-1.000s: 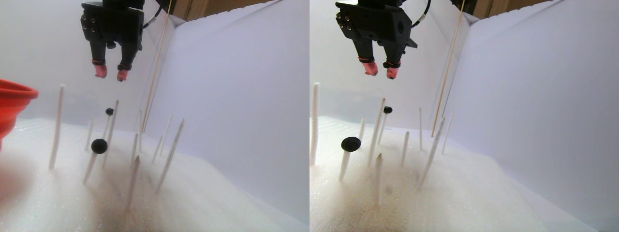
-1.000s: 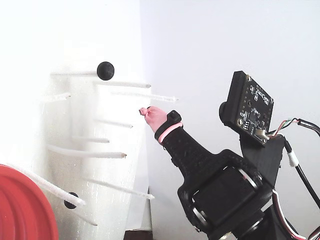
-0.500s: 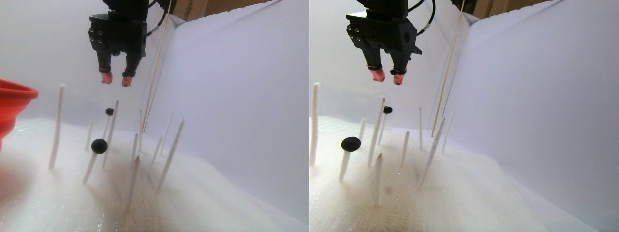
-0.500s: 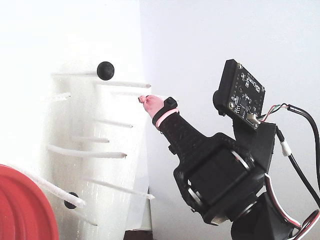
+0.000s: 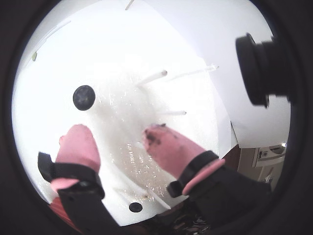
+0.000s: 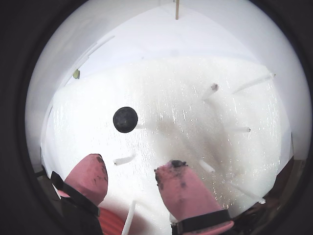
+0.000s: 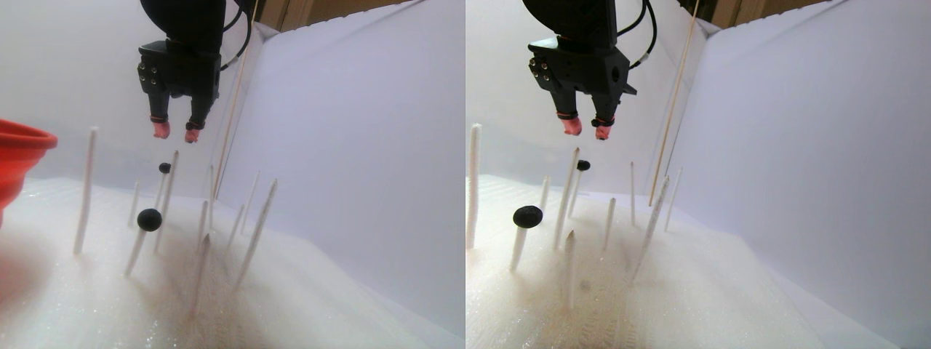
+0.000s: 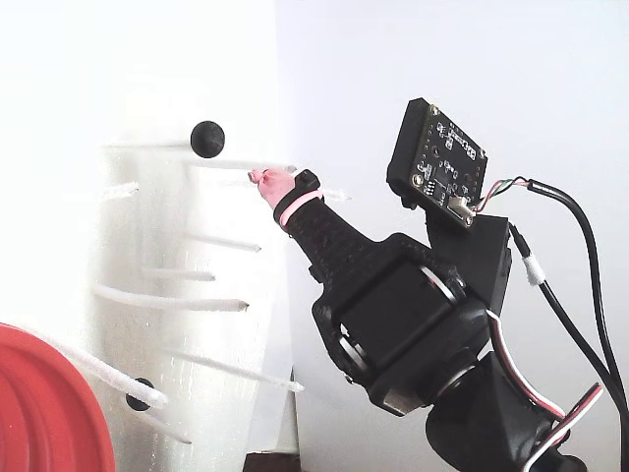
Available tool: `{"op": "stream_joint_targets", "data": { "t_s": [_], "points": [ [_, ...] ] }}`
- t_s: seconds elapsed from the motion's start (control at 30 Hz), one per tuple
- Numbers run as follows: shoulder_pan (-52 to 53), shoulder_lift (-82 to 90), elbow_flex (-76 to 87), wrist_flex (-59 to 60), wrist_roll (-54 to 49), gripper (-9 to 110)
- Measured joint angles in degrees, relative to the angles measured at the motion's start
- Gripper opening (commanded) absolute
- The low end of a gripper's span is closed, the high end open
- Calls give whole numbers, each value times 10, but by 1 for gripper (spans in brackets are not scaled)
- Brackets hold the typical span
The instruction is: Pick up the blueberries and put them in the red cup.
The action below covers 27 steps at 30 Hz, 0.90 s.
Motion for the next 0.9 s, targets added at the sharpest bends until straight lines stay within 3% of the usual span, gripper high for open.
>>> {"op": "stream_joint_targets", "data": {
  "t_s": [0.9],
  "points": [
    [-9,-109,-49,-46,-19,21]
  ]
}}
